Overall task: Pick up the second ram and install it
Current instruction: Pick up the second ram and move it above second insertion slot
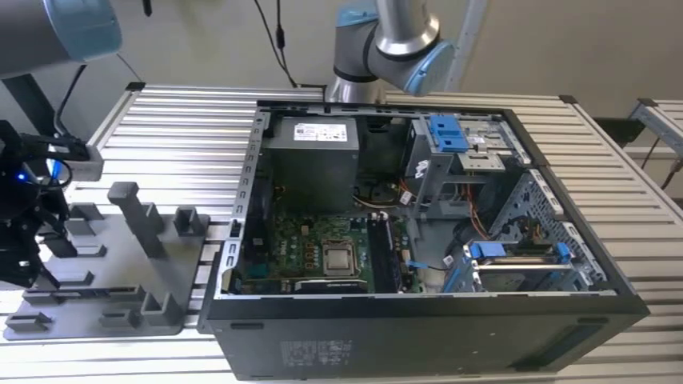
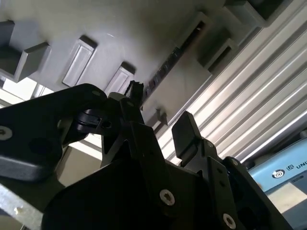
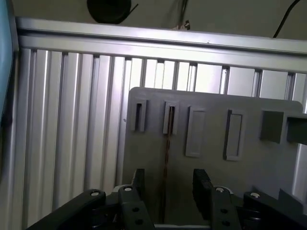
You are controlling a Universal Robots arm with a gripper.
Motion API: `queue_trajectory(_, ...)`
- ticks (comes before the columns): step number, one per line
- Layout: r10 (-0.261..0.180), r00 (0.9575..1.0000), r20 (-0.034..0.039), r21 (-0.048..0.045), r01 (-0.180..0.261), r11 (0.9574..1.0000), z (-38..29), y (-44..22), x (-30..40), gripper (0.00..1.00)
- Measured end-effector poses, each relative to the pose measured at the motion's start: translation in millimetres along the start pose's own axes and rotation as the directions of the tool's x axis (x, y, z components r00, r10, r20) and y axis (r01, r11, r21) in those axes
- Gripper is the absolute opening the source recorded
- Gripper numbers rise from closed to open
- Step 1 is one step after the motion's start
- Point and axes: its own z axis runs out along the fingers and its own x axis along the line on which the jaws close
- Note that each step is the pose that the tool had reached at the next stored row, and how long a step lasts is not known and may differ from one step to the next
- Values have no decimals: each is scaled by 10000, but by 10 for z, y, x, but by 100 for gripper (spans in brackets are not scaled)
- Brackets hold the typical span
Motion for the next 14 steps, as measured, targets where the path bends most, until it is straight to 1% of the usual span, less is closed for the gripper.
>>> queue_trajectory(14,0,10000,1,2,0,10000,250,-3,-16,53)
